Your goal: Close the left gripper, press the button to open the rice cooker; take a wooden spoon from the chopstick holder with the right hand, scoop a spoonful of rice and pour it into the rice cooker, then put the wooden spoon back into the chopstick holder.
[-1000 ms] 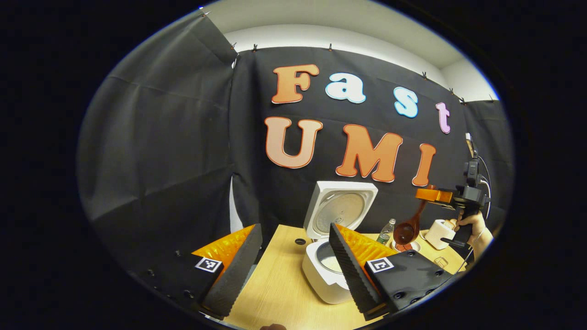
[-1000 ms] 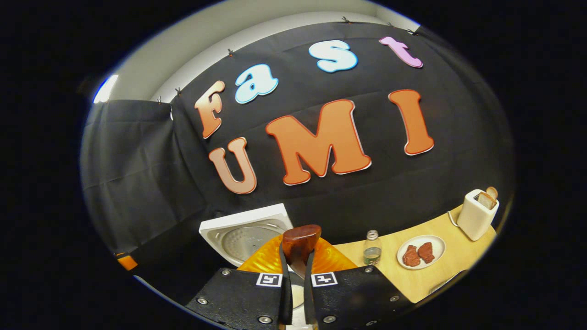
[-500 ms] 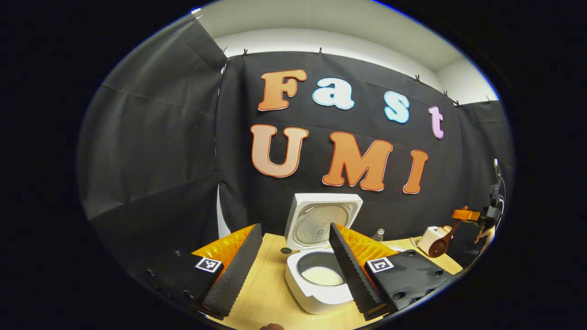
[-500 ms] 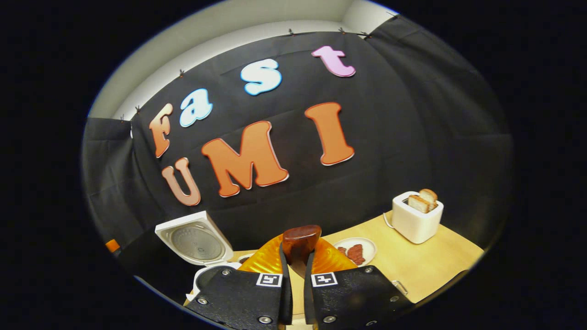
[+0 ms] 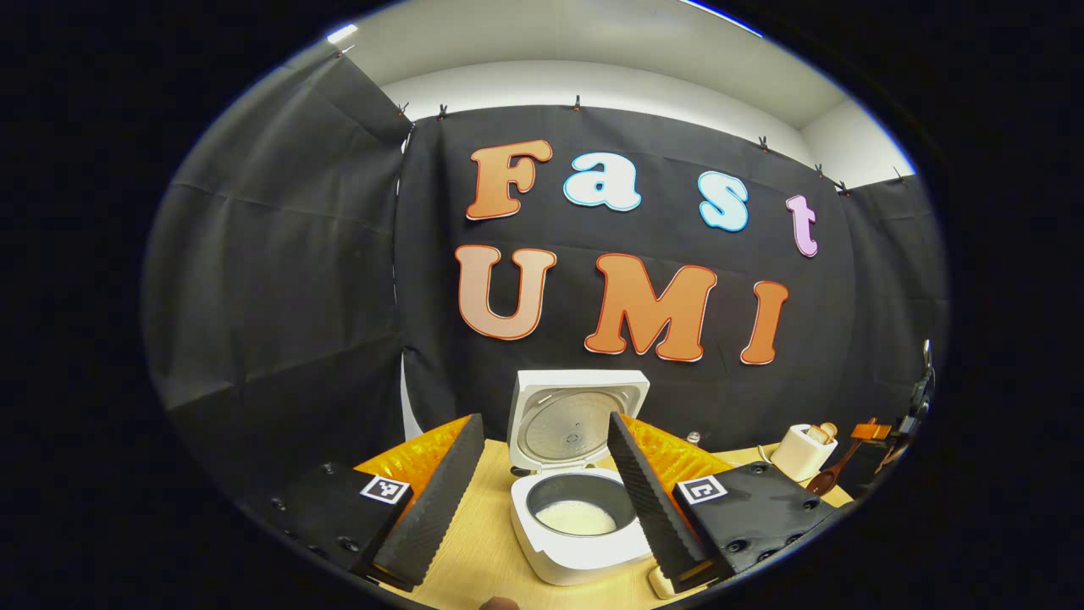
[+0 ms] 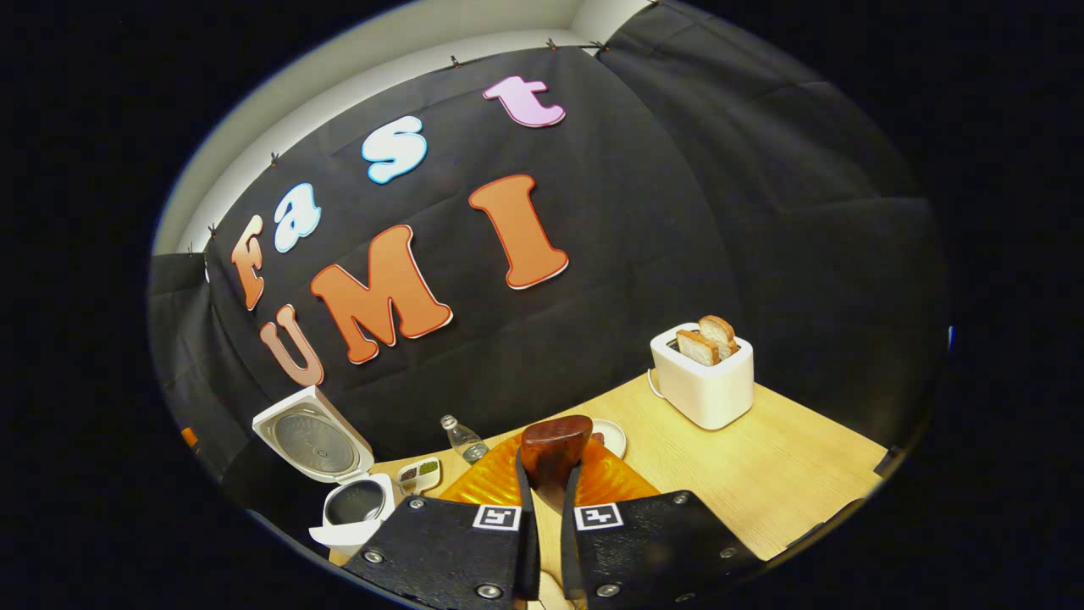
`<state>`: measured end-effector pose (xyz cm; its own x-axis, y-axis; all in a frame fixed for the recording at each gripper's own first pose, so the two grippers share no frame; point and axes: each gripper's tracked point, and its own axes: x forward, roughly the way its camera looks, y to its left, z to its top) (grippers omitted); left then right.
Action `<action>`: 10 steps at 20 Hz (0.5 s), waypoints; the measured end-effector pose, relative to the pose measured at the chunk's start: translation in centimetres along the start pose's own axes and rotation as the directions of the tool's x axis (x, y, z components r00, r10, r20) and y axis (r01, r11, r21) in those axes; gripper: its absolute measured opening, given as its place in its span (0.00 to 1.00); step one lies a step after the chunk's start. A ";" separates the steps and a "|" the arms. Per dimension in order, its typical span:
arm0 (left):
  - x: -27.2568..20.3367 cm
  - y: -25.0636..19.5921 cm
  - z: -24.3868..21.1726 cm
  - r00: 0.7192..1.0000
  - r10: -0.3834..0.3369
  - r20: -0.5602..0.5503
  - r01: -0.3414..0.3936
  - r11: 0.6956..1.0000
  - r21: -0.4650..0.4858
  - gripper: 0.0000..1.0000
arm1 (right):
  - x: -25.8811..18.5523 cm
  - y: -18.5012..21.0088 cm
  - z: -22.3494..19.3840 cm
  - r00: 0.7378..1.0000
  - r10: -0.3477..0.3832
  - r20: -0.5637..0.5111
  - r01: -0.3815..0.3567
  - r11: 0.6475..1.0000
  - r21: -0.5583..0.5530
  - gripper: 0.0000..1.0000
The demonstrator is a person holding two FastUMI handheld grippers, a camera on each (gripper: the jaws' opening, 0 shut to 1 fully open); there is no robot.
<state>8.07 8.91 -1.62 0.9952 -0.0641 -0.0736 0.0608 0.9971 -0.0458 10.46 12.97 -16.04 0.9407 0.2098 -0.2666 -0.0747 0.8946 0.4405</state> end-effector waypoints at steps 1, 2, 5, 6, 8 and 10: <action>-0.3 -0.3 0.1 1.000 0.007 0.003 -0.007 1.000 -0.002 0.98 | 0.5 -0.6 -0.7 1.000 0.003 -0.009 -0.003 1.000 0.004 0.09; -0.4 -0.4 0.0 1.000 0.016 0.001 -0.016 1.000 -0.003 0.99 | 0.9 -1.2 -1.3 1.000 0.002 -0.018 -0.002 1.000 0.005 0.09; -1.0 -0.9 -0.2 0.999 0.038 -0.009 -0.038 0.999 -0.012 0.99 | 2.2 -3.0 -3.5 0.999 -0.006 -0.050 0.006 1.000 0.010 0.09; -1.3 -1.0 -0.4 0.999 0.044 -0.011 -0.044 0.999 -0.014 0.99 | 2.6 -3.6 -4.2 0.998 -0.009 -0.060 0.010 1.000 0.017 0.09; -1.7 -0.9 -0.5 0.998 0.059 -0.016 -0.059 0.998 -0.007 0.98 | 3.4 -4.4 -5.5 0.997 -0.011 -0.077 0.014 0.999 0.033 0.09; -2.0 -0.7 -0.6 0.997 0.078 -0.020 -0.078 0.997 0.006 0.99 | 4.1 -4.9 -6.9 0.996 -0.006 -0.090 0.010 0.999 0.044 0.09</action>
<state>6.01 8.34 -2.04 0.9952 0.0129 -0.0971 -0.0163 0.9993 -0.0338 12.37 12.13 -25.24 0.9074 0.2394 -0.3454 -0.0509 0.8784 0.4752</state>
